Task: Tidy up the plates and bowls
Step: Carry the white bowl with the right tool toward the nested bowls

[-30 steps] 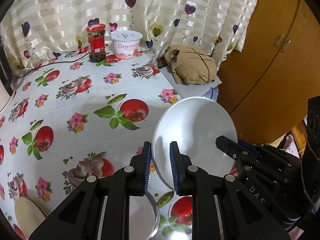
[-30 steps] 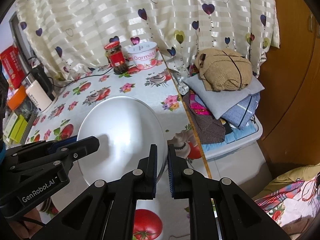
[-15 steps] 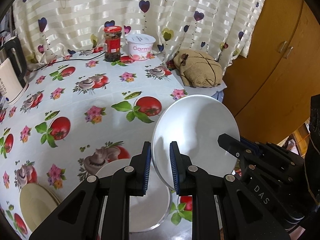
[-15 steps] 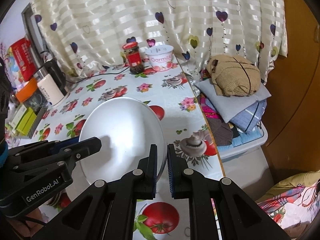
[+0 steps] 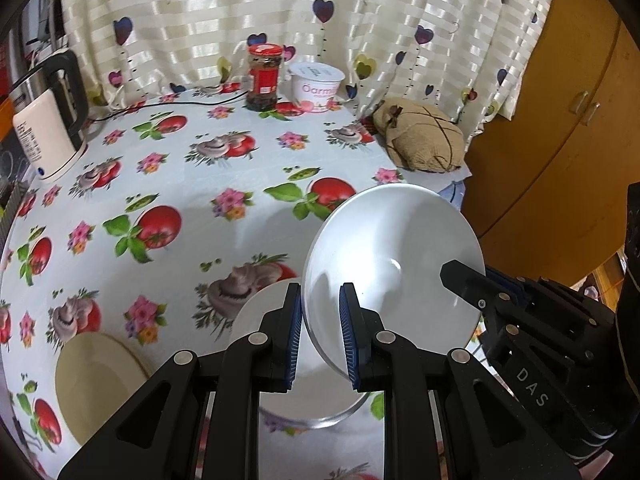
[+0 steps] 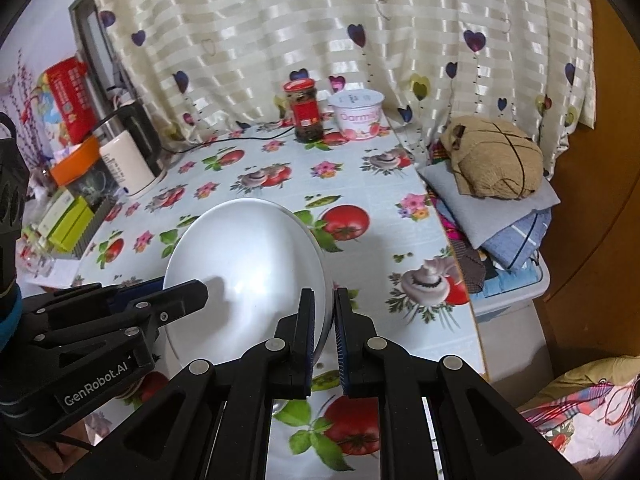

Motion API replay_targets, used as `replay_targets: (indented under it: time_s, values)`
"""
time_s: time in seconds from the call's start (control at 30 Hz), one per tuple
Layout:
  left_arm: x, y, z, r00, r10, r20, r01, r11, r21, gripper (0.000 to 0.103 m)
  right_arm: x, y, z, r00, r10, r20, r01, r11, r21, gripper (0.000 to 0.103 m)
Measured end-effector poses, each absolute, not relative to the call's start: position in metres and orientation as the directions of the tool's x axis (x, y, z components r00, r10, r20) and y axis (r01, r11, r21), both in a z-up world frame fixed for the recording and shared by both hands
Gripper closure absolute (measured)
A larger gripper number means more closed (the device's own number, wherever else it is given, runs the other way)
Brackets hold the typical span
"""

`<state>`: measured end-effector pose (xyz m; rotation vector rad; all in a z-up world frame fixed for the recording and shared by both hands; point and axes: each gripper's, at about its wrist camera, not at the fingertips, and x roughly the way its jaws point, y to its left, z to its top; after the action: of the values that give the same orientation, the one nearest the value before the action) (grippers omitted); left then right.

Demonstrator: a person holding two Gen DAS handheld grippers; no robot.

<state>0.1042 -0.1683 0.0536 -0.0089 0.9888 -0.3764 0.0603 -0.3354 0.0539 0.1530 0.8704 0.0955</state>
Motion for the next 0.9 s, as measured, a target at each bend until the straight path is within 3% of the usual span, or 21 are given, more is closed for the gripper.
replay_targets:
  time_s: [0.9]
  values:
    - [0.092,-0.129,0.016,0.417,-0.258,-0.872,0.221,0.959,-0.178,0.083,0.060,-0.289,0.021,0.543,0.205,-0.814,-0.097,0.979,0.182,0.092]
